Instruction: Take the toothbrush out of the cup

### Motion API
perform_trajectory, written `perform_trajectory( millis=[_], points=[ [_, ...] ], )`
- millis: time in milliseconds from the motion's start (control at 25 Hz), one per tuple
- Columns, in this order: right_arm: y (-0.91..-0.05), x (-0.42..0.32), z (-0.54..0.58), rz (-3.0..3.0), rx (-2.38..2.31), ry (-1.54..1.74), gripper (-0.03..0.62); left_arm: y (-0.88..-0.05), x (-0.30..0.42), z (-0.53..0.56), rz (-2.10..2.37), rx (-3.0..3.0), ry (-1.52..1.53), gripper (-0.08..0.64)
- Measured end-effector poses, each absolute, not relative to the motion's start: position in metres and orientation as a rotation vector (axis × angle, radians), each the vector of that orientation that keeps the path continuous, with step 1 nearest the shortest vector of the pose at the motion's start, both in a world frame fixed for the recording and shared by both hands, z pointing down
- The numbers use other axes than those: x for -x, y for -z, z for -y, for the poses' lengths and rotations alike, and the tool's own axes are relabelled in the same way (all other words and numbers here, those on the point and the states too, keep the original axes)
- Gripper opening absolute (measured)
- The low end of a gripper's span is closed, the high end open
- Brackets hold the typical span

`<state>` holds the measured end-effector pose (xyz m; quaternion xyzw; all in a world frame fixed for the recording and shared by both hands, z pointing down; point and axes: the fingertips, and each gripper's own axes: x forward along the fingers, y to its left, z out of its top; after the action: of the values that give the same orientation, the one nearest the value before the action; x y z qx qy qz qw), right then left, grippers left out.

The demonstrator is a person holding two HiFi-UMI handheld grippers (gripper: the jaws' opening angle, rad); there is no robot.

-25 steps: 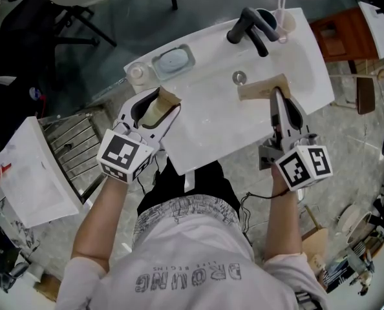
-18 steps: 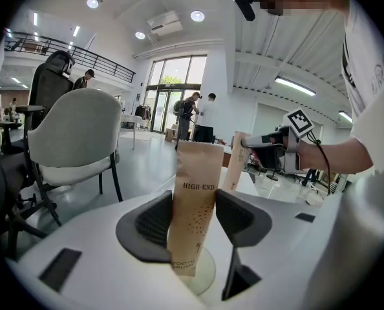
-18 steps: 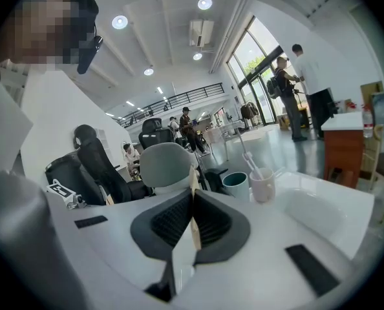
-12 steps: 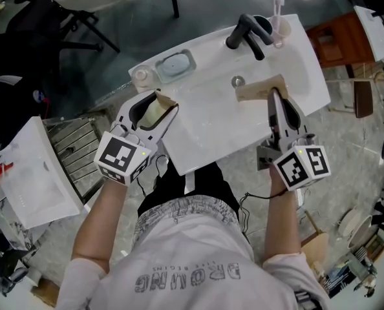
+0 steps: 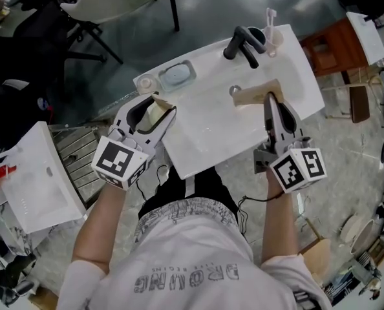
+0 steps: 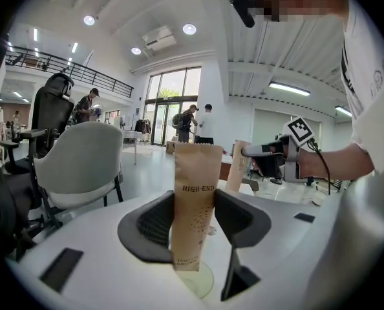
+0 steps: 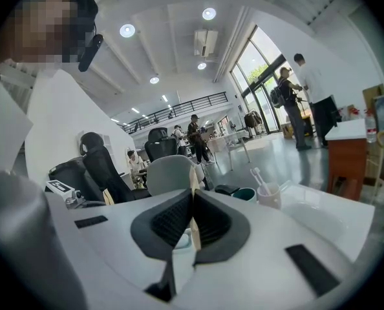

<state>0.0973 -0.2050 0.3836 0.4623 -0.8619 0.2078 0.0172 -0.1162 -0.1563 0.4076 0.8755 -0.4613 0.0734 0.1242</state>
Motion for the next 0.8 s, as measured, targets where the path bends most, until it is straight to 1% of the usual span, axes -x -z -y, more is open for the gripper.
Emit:
perform_trajectory(
  millis=[800],
  points=[
    [-0.331, -0.087, 0.197, 2.778, -1.459, -0.542, 0.011, -0.335, 0.117, 0.166, 1.400, -2.680, -0.152, 0.210]
  ],
)
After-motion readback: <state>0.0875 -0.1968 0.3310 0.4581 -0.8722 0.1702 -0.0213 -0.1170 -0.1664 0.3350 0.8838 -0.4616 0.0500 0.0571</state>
